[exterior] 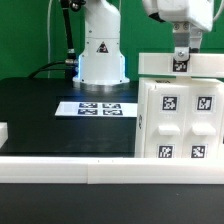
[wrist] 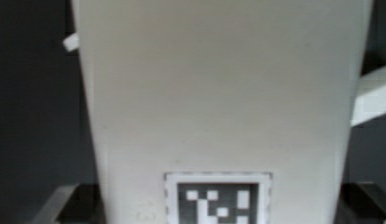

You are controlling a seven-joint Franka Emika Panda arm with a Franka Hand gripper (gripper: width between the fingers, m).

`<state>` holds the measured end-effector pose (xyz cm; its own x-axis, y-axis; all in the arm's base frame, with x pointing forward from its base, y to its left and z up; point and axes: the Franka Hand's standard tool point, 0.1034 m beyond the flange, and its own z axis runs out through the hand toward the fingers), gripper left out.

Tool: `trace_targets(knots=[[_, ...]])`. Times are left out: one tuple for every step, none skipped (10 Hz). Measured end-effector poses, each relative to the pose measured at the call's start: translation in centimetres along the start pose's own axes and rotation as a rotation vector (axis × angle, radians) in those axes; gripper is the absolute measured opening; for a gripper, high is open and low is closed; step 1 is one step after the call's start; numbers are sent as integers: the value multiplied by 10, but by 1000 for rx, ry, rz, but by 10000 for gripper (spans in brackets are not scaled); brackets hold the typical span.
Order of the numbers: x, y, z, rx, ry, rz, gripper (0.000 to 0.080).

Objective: Assemble cabinet

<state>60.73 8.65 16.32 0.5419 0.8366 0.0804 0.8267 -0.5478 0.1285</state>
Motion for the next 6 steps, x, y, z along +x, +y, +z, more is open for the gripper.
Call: trace_targets(knots=[[0,0,0,0,0,60,553],[0,0,0,0,0,140,553],[0,0,0,0,0,205,553],[0,0,0,1,0,262,553],[0,0,0,1,0,348,553],[0,0,1,2,3,446,553]])
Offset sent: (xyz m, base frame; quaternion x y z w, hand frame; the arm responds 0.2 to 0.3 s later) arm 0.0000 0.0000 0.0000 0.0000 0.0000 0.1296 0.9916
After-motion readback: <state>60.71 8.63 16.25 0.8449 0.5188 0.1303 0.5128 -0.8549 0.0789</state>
